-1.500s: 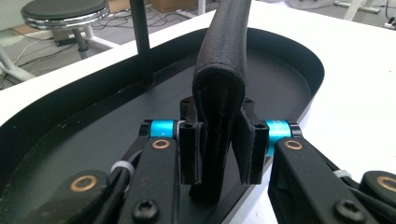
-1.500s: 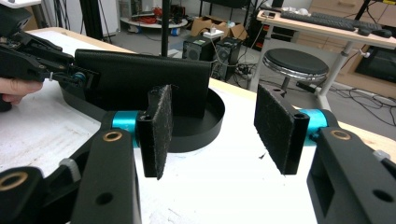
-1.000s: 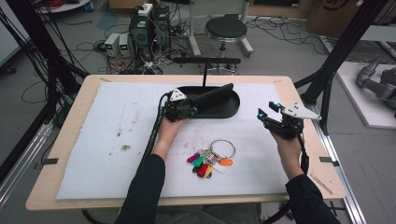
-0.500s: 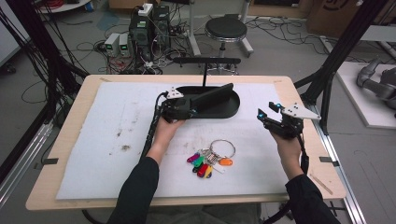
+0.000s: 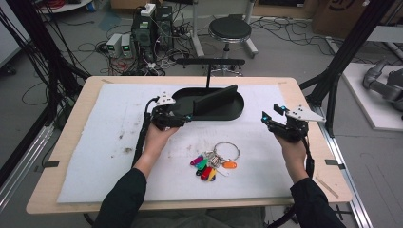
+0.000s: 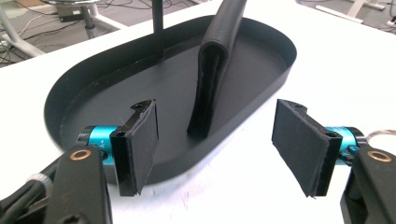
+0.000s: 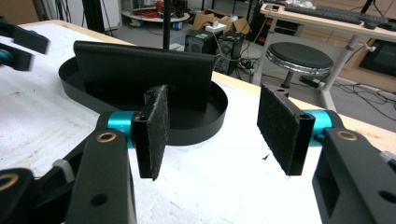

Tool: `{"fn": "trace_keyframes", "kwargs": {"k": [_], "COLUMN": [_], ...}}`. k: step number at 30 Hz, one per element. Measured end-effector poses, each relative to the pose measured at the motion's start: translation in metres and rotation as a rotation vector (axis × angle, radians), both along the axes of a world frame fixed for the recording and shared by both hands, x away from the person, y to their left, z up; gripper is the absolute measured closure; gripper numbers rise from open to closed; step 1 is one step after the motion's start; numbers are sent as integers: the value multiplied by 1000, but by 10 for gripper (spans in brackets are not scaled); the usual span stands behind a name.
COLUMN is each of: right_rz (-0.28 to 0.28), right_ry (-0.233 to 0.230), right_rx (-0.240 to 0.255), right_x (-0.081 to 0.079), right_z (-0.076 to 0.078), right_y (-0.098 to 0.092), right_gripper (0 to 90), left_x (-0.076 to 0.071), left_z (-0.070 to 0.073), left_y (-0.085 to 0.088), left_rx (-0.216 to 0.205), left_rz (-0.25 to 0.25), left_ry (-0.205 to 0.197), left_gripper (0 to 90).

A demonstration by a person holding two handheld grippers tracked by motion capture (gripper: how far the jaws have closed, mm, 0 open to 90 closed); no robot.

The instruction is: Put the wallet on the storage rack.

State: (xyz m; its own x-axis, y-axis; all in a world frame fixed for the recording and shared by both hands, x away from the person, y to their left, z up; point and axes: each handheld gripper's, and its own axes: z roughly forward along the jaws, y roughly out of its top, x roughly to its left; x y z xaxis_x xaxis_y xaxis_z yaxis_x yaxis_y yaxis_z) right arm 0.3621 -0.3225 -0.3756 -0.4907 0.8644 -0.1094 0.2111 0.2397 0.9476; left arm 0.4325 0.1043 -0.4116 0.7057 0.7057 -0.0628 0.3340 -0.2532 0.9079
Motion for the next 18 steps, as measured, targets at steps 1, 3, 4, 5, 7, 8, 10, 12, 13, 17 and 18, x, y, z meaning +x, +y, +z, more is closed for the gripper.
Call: {"fn": "trace_keyframes", "kwargs": {"k": [1,3,4,5,7,8,10,12,13,17,18], "right_rz": [0,0,2,1,7,11,21,33,46,91,92], "right_ry": [5,14,15,23,36,43,59,77,98,140,146], "right_rx": [3,3,2,8,8,12,15,38,74,170,169], "right_x": [0,0,1,1,2,2,3,4,4,2,0], "right_z": [0,-2,-2,-3,-5,-6,-7,-8,-8,-8,-8], "right_y": [0,0,-1,-1,-2,-2,-2,-1,-2,-2,-1], "right_gripper": [443,437,434,430,421,420,407,380,364,299,285], "left_x": [-4,-12,-18,-23,-33,-39,-50,-62,-67,-86,-90], "left_z": [1,4,6,8,11,13,16,17,17,13,10], "left_y": [4,11,16,20,28,33,43,53,58,80,85], "left_rx": [-7,-16,-22,-32,-35,-37,-40,-51,-55,-94,-99], "left_rz": [-1,0,1,0,1,0,0,9,10,37,45], "left_ry": [-9,-20,-24,-35,-50,-55,-65,-81,-80,-92,-80], "left_gripper": [316,316,315,313,313,314,314,314,313,313,313]}}
